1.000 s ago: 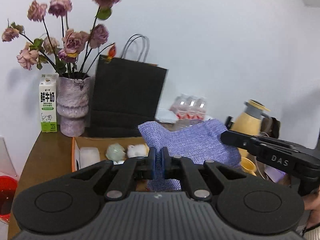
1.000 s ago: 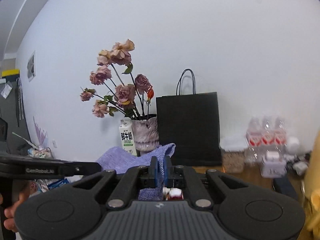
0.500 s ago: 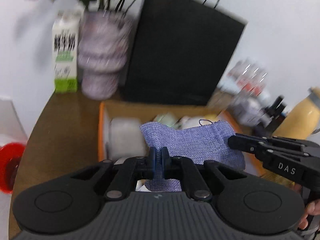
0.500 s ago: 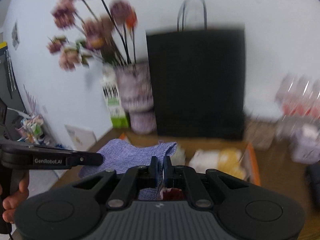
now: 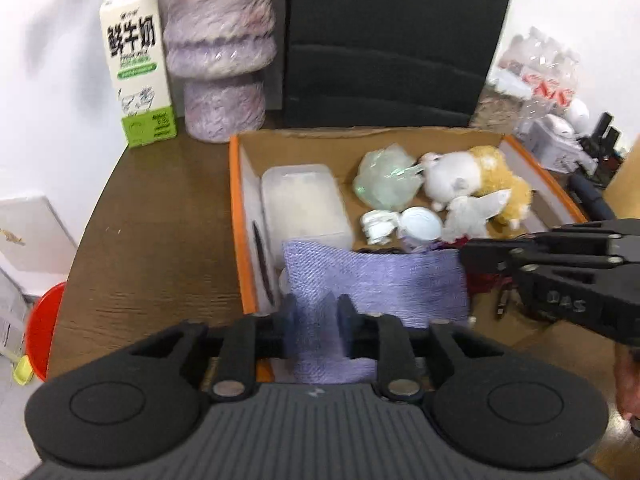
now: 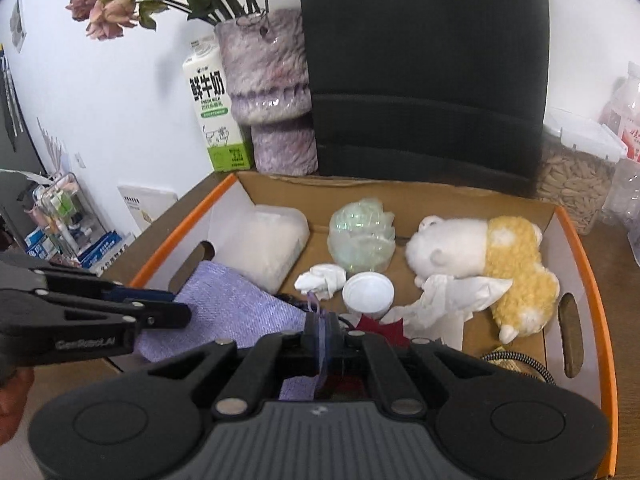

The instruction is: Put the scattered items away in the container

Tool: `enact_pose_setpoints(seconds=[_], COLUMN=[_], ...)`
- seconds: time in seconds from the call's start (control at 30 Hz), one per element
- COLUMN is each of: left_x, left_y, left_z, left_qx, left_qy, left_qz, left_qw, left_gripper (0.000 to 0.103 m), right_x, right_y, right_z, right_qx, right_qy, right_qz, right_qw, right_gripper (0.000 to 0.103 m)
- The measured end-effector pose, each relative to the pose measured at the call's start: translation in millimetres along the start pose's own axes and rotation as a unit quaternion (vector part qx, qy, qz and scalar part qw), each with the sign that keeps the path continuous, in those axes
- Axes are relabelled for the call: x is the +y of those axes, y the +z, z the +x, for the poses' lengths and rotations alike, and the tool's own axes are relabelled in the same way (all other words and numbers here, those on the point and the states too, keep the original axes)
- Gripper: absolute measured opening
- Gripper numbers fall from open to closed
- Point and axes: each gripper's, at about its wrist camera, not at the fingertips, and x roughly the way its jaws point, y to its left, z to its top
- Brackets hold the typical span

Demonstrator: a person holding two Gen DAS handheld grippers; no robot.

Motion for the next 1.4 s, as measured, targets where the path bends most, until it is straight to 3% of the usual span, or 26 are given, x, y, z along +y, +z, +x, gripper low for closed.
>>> enact_pose_setpoints(seconds=[0.07,0.17,0.23,0.3,0.33,0.43,0.7,1.03,1.4], left_x=[-2,-3,-3,-4,-5,-10,-33,-72,-102], left_y=[3,10,15,18,18,13,-15,-81,-165], left_z=[-11,-29,-41,-52,-56,-68,-123,-207,-269], left_qx=[-0.014,-0.032,-0.041,-0.046,-0.048,-0.055,-0.084,-0.146,-0.186], left_qy=[0.001,0.003,0.003,0.004,0.006,0.026,0.036,0.048,0.040], left_qz=[-0.002,-0.008,-0.022,-0.031,-0.034,-0.040,-0.032,-0.010,0.003], left_qw=[0.9999,0.9995,0.9989,0.9984,0.9982,0.9974,0.9953,0.9881,0.9817], left_gripper=[0.052,0.062,0.074,0.086,0.088,0.098,0.102,0.103,0.103], right_x=[-2,-7,-12,-17,-20,-25,-32,-1,35], right_y=[1,8,13,16,17,15,-7,-61,-143], right_z=[-5,-21,-34,-50,-58,-89,-159,-233,-308], right_qx=[-0.001,-0.013,-0.017,-0.026,-0.034,-0.053,-0.072,-0.102,-0.181], right_qy=[-0.002,-0.015,-0.026,-0.044,-0.053,-0.076,-0.091,-0.072,-0.013], right_qz=[0.004,0.006,0.006,0.011,0.010,-0.001,0.015,0.011,0.010], right_qw=[1.000,1.000,0.999,0.999,0.998,0.996,0.993,0.992,0.983], right_gripper=[0.011,0.013,0.032,0.087,0.093,0.093,0.094,0.095,0.095])
